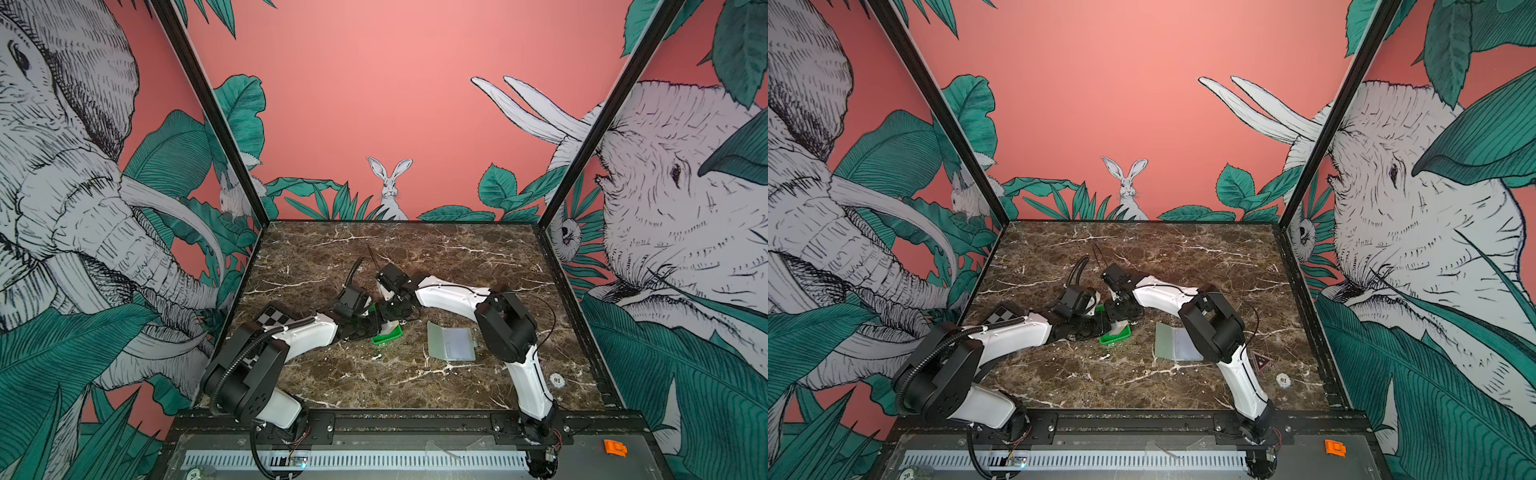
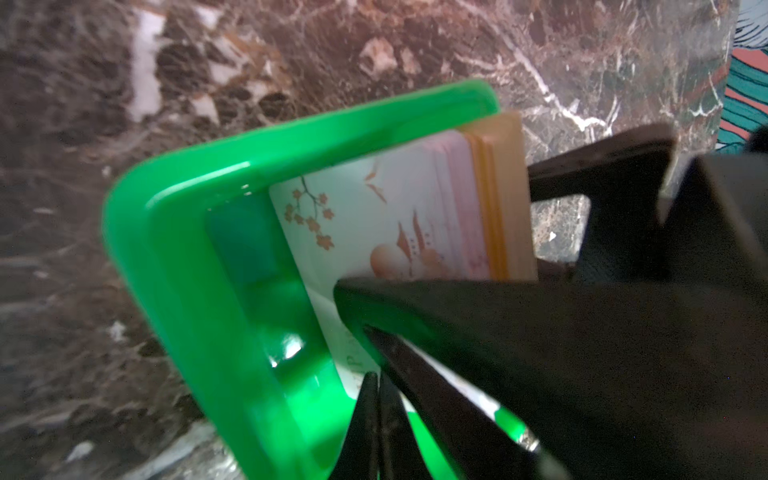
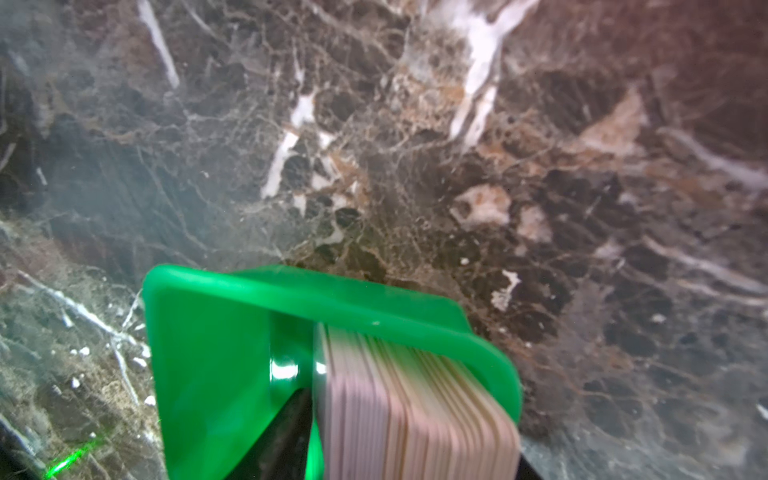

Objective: Put the credit cards into the card holder

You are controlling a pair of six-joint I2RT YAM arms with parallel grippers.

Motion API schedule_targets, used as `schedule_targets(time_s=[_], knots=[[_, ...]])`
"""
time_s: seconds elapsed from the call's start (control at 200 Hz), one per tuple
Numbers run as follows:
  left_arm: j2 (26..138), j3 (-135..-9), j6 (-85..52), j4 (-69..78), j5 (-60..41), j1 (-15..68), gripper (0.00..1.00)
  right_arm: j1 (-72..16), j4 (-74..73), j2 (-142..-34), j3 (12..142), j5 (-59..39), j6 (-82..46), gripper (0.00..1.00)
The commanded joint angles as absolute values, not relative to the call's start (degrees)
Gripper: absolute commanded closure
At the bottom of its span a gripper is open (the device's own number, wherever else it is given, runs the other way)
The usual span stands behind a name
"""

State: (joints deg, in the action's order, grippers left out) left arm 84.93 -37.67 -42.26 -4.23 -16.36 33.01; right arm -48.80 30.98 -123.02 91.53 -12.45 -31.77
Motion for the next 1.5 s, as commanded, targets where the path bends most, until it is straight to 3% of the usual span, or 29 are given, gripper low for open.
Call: schedule_targets(time_s=[0.0, 0.915, 1.14, 1.495], knots=[[85.4, -37.5, -43.0, -4.6, -14.6, 33.1, 0.93, -48.5, 31.4, -120.5, 90.5, -12.1, -32.1, 0.40], [86.3, -36.2, -44.8, -1.2, -15.1, 33.3, 0.93, -48.1, 39.3, -117.2, 91.5, -2.5, -28.3, 0.29], [87.3, -36.5, -44.9, -0.2, -15.7, 33.7, 0.80, -48.1, 39.1, -116.9, 91.4, -3.3, -28.3, 0.29], [87.8, -36.5, -45.3, 0.3, -15.8, 34.0, 0.80, -48.1, 38.1, -113.0, 89.8, -4.3, -30.4, 0.26]])
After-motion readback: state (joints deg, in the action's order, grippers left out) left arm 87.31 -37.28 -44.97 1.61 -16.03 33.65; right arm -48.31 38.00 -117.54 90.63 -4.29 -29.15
